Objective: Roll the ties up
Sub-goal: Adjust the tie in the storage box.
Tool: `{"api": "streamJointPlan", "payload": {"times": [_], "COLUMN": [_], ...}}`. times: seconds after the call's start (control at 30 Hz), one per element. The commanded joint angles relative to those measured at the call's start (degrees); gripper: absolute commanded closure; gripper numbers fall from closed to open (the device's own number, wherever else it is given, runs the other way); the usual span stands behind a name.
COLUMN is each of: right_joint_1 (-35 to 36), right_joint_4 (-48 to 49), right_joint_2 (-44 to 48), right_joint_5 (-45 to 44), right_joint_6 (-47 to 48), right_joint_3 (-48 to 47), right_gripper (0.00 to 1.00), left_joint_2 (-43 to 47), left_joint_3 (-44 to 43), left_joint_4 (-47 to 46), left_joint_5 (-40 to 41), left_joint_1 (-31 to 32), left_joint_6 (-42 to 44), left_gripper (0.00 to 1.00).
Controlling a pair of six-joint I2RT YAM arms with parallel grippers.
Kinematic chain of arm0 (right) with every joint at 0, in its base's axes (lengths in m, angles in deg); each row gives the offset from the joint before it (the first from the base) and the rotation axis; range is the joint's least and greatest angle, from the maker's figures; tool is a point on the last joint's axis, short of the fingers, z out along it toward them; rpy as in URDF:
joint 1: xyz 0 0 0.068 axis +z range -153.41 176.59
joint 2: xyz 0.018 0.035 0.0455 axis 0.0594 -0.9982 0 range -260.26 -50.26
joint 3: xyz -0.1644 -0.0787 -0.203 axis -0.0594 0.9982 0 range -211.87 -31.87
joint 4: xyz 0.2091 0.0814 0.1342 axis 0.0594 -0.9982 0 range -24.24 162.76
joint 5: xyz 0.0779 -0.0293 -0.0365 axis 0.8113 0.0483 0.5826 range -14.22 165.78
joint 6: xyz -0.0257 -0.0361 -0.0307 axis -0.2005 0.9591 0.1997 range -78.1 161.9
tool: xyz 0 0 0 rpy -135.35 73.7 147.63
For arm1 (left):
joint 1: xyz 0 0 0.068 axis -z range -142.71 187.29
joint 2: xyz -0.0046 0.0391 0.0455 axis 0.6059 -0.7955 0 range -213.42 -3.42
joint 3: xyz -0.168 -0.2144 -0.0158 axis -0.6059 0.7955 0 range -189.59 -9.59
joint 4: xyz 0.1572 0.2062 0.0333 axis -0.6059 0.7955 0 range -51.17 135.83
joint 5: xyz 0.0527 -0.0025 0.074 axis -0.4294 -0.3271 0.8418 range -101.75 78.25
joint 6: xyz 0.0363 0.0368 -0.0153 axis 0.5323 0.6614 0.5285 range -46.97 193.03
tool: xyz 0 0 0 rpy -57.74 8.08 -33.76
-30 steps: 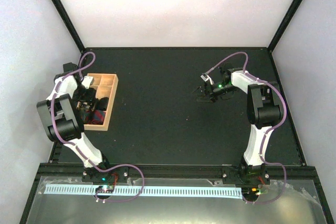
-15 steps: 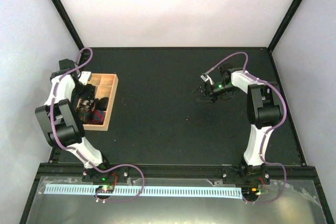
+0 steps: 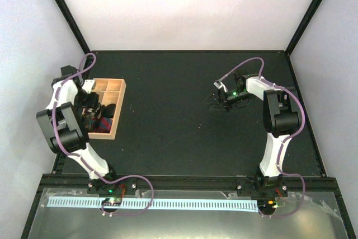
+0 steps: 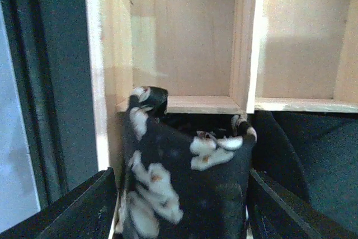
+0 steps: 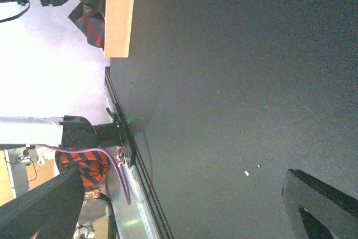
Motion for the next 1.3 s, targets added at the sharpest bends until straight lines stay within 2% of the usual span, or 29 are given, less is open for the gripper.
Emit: {"api": "streamJointPlan", "payload": {"times": [0.0, 0.27, 0.4, 0.53, 0.77, 0.9, 1.07, 1.27], "right_joint_1": [-0.4, -1.2, -1.5, -2.0, -4.3, -7.2, -12.3, -17.1], "right_joint_4": [0.1, -1.5, -2.9, -3.1, -6.5, -9.3, -7.9, -7.3], "right_joint_2": [-0.2, -0.4, 0.0, 1.2, 4.5, 7.2, 12.2, 19.8], "right_joint_5": [1.4, 0.8, 0.6, 0.0, -2.4, -4.6, -8.4, -17.2], "right_joint_6": [0.4, 1.6, 3.0, 3.5, 7.1, 10.1, 8.5, 7.8], "right_joint_3": [-0.1, -0.6, -1.9, -3.4, -8.4, -13.2, -18.2, -20.1], "right_gripper": [0.0, 0.0, 0.0, 0.0, 0.0, 0.0, 0.0, 0.0], "left_joint_2": [-4.1, -8.3, -6.7, -2.4, 2.1, 0.8, -3.9, -4.3], "left_joint_3": [-0.9, -1.9, -3.7, -5.0, -13.7, -24.0, -40.1, -43.5], "left_joint_4": [-0.9, -2.1, -0.6, 1.7, 9.6, 15.4, 23.0, 18.7], "left_joint_5": [-0.9, -0.9, -2.0, -2.9, -5.2, -6.6, -7.7, -10.4], "left_joint_1": [-0.4, -1.6, -2.0, -2.1, -2.0, -1.3, 1.9, 7.8], "left_joint_6": [0.7, -0.1, -0.5, -0.5, 0.2, -0.1, -2.6, -4.4], "left_gripper": [0.35, 0.36, 0.23, 0.02, 0.01, 0.01, 0.01, 0.01]}}
